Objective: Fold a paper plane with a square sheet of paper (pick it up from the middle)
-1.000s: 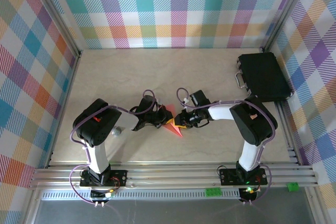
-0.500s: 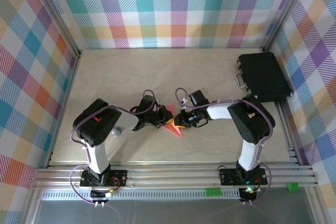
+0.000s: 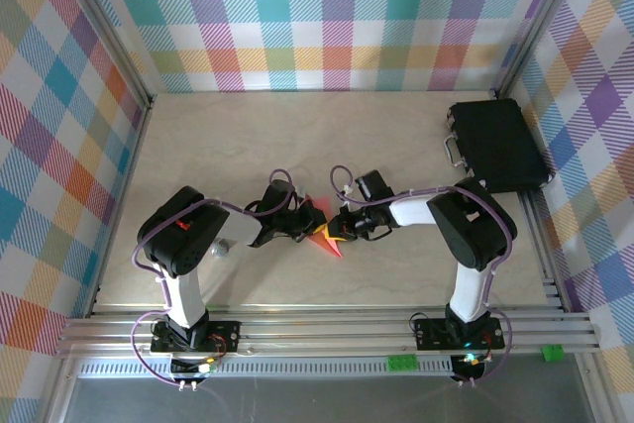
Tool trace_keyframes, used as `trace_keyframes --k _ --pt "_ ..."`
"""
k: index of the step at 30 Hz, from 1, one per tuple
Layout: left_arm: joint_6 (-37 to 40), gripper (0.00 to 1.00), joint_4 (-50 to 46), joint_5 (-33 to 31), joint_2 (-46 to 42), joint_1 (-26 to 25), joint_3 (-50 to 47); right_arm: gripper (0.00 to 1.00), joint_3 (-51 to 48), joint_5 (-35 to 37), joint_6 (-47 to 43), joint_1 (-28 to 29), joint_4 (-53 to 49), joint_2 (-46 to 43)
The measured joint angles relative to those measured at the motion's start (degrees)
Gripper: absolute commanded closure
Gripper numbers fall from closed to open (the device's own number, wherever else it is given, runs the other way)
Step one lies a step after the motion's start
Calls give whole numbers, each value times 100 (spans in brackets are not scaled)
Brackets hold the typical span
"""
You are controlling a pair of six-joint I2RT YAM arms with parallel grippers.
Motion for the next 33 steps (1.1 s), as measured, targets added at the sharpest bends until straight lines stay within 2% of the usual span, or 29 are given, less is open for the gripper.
trace_keyframes --k 14,33 --pt "192 94 -55 -28 -597 155 -50 97 -385 -343 98 -168 516 11" --pt "219 97 -323 39 -258 142 -114 98 -446 -407 149 -205 640 13"
